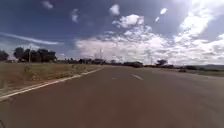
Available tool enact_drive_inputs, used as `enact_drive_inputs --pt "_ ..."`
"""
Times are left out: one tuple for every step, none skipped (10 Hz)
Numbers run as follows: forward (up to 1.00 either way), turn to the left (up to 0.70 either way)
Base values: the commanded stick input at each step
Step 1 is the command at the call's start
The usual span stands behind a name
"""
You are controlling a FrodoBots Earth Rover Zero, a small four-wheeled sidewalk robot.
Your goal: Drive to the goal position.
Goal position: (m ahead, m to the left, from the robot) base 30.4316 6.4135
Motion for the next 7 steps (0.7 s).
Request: enact_drive_inputs --pt "1.0 0.0" --pt "1.0 0.0" --pt "1.0 0.0" --pt "1.0 0.0" --pt "1.0 0.0" --pt "1.0 0.0" --pt "1.0 0.0"
